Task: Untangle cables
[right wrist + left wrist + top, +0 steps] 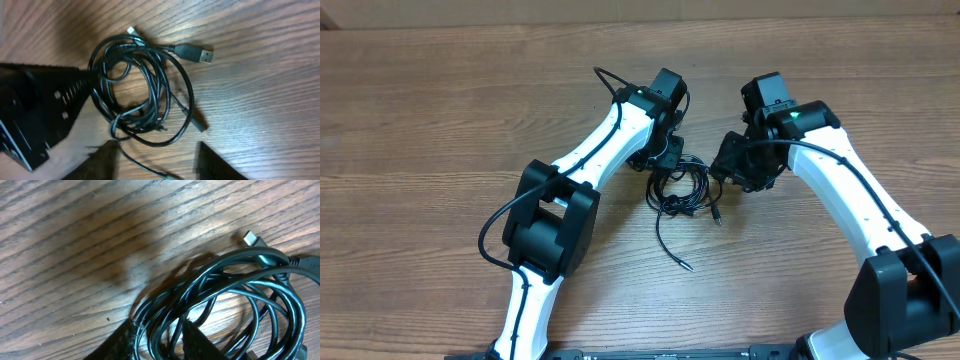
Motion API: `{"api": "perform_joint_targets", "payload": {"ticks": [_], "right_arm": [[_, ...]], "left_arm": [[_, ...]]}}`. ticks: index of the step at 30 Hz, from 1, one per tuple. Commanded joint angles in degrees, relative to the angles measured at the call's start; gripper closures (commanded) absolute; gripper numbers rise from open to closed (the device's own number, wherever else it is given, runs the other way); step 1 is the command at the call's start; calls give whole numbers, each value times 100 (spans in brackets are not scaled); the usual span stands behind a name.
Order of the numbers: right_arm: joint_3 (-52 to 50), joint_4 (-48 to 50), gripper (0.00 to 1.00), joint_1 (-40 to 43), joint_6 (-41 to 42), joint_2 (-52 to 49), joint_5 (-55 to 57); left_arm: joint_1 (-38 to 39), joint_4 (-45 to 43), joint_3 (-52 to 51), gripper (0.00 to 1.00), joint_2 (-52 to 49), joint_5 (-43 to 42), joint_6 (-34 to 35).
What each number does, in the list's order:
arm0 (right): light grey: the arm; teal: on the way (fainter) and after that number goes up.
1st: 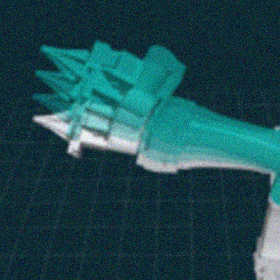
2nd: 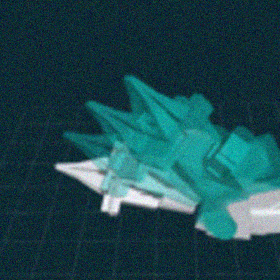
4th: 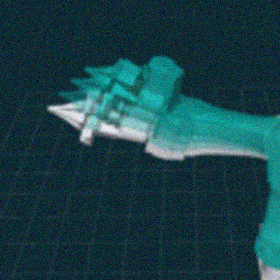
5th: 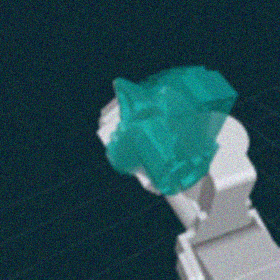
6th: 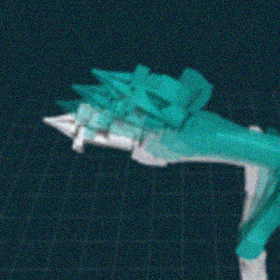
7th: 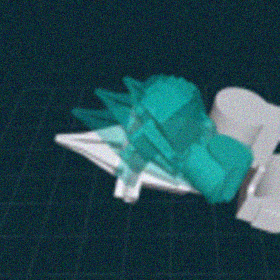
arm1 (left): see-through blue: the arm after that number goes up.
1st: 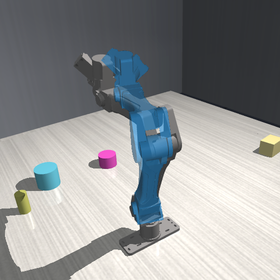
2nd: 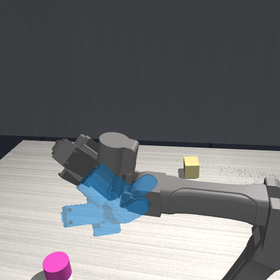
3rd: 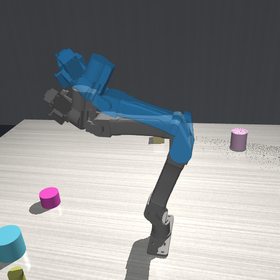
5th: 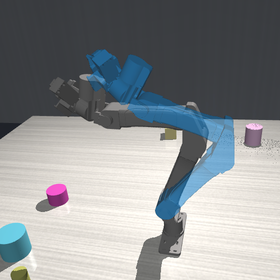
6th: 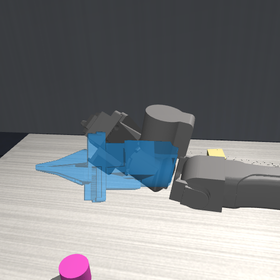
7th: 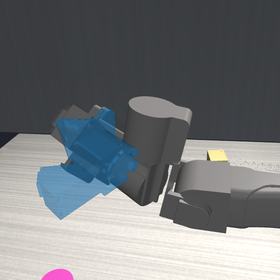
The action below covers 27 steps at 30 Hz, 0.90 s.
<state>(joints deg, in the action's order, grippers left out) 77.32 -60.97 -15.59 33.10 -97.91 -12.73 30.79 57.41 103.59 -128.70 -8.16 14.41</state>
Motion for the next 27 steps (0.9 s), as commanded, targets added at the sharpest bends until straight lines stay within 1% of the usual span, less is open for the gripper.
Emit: {"api": "perform_joint_targets", "payload": {"ticks": [1,2,3,4,6,8,9,11,19,20,23,27], "right_arm": [[-24,42,31,-11,160,-26,243],[-24,31,30,-11,157,-26,243],[-24,22,26,-11,136,-26,245],[-24,24,24,-11,109,-26,245],[-24,26,14,-11,98,-26,243],[-24,24,0,-11,101,-26,243],[-24,26,0,-11,98,-26,243],[-24,26,0,-11,98,-26,245],[-24,28,0,-11,101,-26,245],[-24,28,0,-11,101,-26,245],[-24,28,0,-11,101,-26,245],[-24,28,0,-11,101,-26,245]], "left_arm": [[46,20,-9,65,-74,-61,-118],[46,24,-9,65,-74,-63,-116],[46,33,-9,66,-74,-66,-116],[46,48,-9,65,-74,-66,-114],[46,87,-9,65,-74,-63,-116],[44,85,-9,65,-74,-63,-114],[42,85,-9,65,-74,-63,-116],[42,83,-9,61,-74,-63,-116],[33,83,-9,59,-74,-22,-116],[33,81,-9,60,-74,-24,-116],[39,85,-9,70,-74,-26,-116],[42,101,-9,69,-74,-28,-114]]}}
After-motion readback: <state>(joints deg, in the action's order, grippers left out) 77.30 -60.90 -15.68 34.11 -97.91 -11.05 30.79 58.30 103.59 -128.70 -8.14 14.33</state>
